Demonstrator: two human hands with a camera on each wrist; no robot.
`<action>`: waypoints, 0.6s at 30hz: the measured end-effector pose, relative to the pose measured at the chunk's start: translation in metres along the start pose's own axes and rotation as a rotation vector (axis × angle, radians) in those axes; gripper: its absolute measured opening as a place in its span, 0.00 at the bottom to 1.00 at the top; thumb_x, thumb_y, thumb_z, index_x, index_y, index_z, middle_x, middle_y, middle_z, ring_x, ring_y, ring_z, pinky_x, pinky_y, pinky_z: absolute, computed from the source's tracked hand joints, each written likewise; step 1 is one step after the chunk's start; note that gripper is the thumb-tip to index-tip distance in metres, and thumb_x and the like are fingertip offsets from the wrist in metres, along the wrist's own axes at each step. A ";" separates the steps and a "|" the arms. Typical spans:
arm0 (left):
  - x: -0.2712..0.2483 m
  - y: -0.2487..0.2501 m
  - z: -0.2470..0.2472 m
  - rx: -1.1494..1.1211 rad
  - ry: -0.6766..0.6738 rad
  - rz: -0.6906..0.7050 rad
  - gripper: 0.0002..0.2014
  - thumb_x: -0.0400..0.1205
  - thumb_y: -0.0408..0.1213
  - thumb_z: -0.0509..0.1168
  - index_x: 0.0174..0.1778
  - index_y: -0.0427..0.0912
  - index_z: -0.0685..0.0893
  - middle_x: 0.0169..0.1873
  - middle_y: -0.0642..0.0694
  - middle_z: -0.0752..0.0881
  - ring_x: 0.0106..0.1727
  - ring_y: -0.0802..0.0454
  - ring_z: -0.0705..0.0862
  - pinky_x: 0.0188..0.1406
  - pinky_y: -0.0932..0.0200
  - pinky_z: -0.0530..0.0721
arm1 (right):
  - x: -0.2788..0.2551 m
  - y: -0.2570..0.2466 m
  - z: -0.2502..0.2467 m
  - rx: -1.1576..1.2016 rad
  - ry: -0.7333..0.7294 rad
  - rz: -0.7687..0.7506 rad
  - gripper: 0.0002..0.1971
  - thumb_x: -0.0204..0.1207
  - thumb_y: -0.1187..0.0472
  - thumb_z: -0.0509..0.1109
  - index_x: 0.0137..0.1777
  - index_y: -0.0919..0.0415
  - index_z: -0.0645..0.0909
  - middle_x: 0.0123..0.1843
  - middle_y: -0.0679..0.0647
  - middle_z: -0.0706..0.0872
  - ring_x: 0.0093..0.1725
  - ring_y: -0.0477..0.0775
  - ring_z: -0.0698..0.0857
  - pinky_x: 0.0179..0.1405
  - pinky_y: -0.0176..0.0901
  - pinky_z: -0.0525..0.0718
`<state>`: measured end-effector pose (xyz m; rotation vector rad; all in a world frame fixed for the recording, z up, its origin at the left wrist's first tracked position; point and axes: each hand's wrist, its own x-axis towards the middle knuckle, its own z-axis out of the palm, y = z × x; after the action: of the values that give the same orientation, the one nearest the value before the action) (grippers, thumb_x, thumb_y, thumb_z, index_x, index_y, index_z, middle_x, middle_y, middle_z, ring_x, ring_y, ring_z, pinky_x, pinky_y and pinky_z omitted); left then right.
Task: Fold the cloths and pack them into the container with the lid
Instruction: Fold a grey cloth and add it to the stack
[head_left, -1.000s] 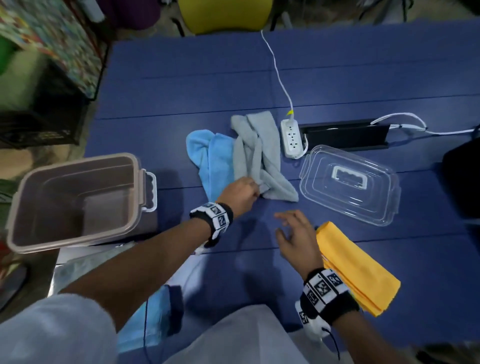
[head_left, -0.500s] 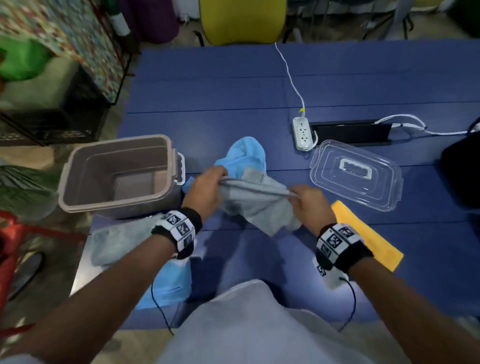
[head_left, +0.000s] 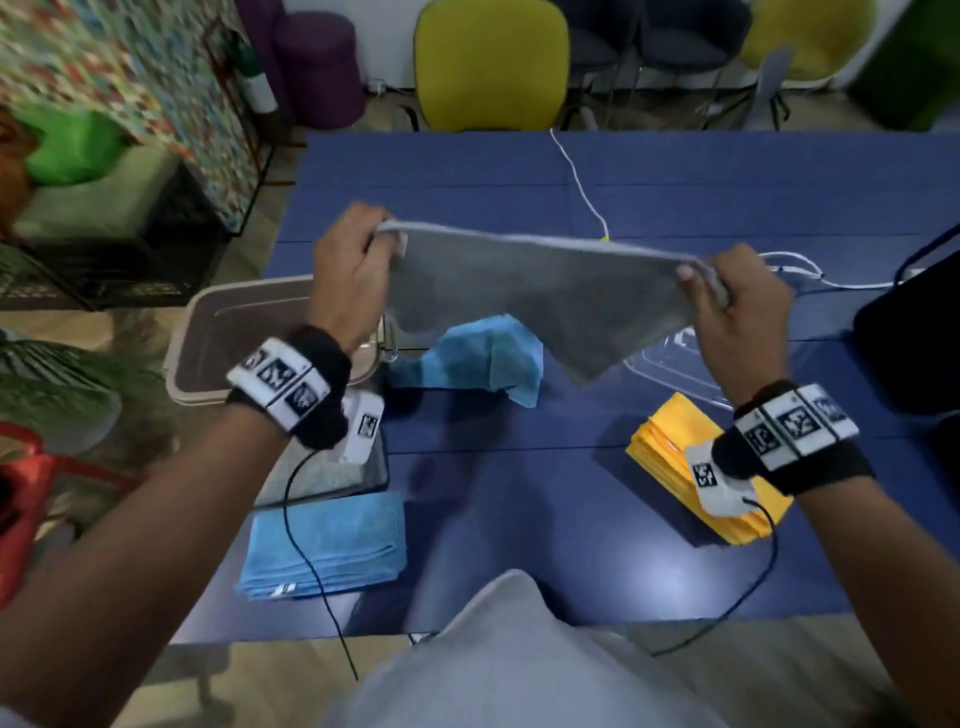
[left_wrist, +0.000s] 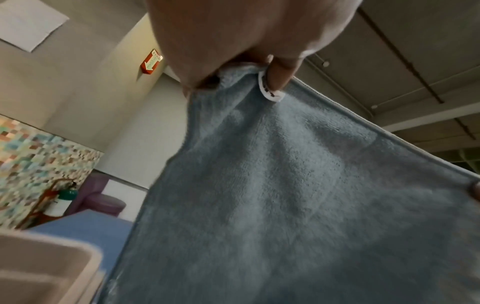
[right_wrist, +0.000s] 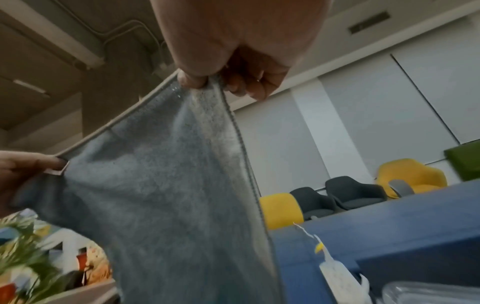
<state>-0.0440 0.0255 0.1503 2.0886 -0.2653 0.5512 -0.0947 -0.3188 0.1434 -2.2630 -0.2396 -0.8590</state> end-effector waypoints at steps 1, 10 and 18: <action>-0.020 -0.003 -0.002 -0.010 -0.046 -0.025 0.10 0.81 0.33 0.56 0.34 0.43 0.75 0.32 0.51 0.74 0.35 0.57 0.72 0.36 0.60 0.67 | -0.019 0.001 -0.003 0.011 -0.036 -0.014 0.11 0.83 0.59 0.65 0.38 0.51 0.71 0.35 0.53 0.70 0.36 0.43 0.66 0.39 0.35 0.62; -0.202 -0.069 0.015 0.264 -0.676 -0.021 0.17 0.69 0.23 0.58 0.46 0.42 0.87 0.42 0.47 0.88 0.45 0.49 0.84 0.48 0.61 0.79 | -0.213 0.059 -0.023 -0.177 -0.632 -0.050 0.07 0.73 0.66 0.67 0.49 0.62 0.85 0.39 0.57 0.81 0.41 0.57 0.79 0.40 0.38 0.71; -0.208 -0.089 0.017 0.597 -0.770 -0.061 0.07 0.77 0.30 0.67 0.44 0.47 0.87 0.39 0.46 0.88 0.41 0.41 0.86 0.36 0.53 0.83 | -0.248 0.079 -0.028 -0.154 -0.677 0.232 0.09 0.73 0.69 0.76 0.52 0.59 0.89 0.45 0.50 0.86 0.46 0.55 0.85 0.44 0.41 0.80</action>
<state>-0.1866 0.0548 -0.0237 2.8143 -0.5154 -0.2873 -0.2675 -0.3786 -0.0435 -2.5953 -0.2085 0.0320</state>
